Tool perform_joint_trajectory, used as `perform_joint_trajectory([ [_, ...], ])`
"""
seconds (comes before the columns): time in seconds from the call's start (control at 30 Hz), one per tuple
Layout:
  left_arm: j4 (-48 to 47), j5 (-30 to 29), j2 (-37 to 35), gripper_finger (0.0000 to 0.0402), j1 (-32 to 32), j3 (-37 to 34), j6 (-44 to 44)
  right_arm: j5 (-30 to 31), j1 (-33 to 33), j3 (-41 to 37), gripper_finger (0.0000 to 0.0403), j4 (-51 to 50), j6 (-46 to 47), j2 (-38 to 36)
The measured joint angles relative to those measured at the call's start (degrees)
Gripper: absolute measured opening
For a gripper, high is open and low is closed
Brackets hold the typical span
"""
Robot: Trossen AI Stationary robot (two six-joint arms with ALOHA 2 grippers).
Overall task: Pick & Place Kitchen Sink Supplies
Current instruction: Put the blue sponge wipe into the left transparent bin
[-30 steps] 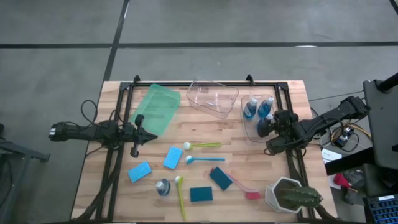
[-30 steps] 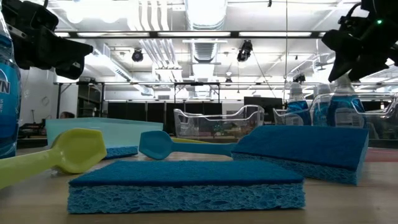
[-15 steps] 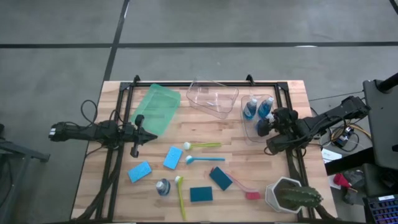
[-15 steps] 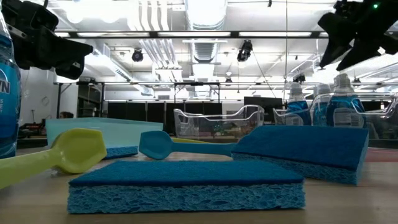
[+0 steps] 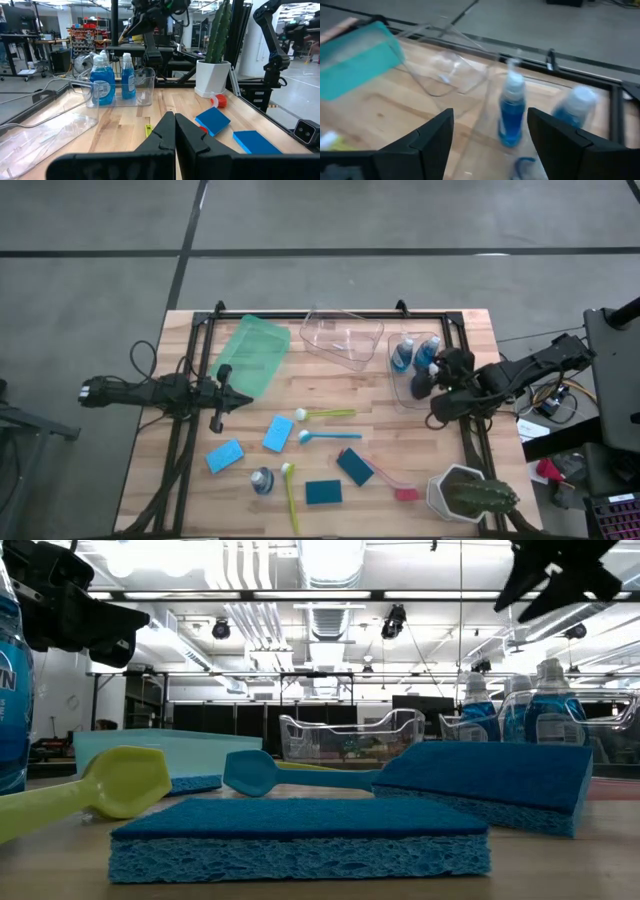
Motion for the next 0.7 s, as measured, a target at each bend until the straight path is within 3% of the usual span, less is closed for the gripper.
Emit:
perform_joint_trajectory([
  [0.43, 0.0, 0.0, 0.0, 0.0000, 0.0, 0.0, 0.0, 0.0, 0.0, -0.2, 0.0242, 28.4, -27.6, 0.0],
  [0.7, 0.0, 0.0, 0.0, 0.0000, 0.0, 0.0, 0.0, -3.4, 0.0, -0.2, 0.0236, 38.9, -36.6, 2.0],
])
